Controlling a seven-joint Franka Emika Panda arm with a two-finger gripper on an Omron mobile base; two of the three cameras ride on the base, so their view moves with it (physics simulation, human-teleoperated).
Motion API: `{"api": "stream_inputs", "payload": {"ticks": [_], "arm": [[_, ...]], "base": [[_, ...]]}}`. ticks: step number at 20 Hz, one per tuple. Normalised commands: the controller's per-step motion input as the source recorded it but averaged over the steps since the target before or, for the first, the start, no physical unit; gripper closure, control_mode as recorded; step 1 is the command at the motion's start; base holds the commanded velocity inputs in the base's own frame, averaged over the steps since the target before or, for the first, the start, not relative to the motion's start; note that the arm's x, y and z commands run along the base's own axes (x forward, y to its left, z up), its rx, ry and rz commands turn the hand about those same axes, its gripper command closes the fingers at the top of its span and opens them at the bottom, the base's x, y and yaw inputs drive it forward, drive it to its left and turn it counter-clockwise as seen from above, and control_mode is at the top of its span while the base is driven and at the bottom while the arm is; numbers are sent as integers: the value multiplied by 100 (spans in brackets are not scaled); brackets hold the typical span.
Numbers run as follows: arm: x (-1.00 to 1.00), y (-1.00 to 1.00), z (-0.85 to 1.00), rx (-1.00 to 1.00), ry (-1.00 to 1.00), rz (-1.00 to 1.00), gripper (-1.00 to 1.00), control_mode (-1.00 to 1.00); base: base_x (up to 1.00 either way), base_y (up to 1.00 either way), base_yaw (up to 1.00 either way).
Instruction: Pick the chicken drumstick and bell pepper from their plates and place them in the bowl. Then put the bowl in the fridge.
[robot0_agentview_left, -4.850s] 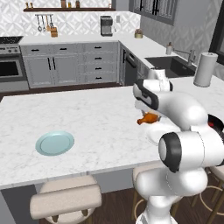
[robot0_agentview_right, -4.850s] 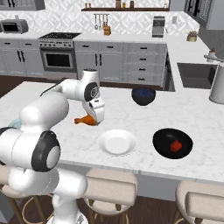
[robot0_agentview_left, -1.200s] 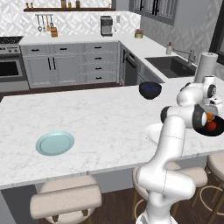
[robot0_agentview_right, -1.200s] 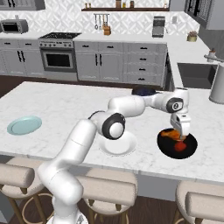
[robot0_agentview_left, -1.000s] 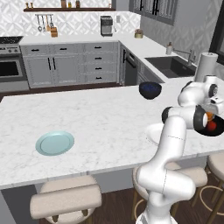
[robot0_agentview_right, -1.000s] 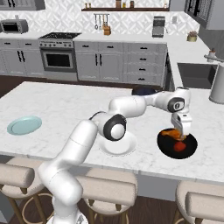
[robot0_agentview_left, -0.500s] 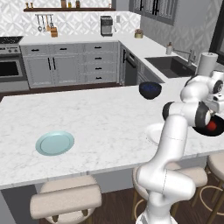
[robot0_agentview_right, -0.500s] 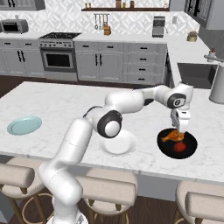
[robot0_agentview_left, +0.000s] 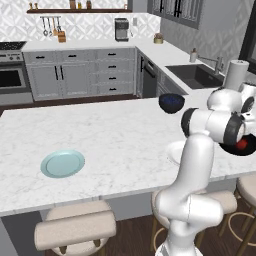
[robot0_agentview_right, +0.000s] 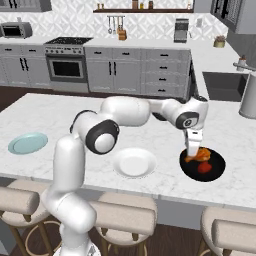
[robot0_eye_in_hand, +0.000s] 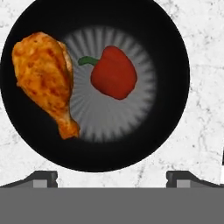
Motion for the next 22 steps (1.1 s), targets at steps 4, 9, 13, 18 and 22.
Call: {"api": "stream_inputs", "payload": {"ticks": [4,9,13,18,22], "arm": [[15,2,0,0,6,56,-100,-100],[8,0,-1,0,6,61,-100,-100],[6,-10,-18,2,4,42,-100,-100],[9,-15,-36,1,5,27,-100,-100],[1,1,-27,0,7,14,-100,-100]], "base": [[0,0,0],[0,0,0],[0,0,0],[0,0,0],[0,0,0]]}}
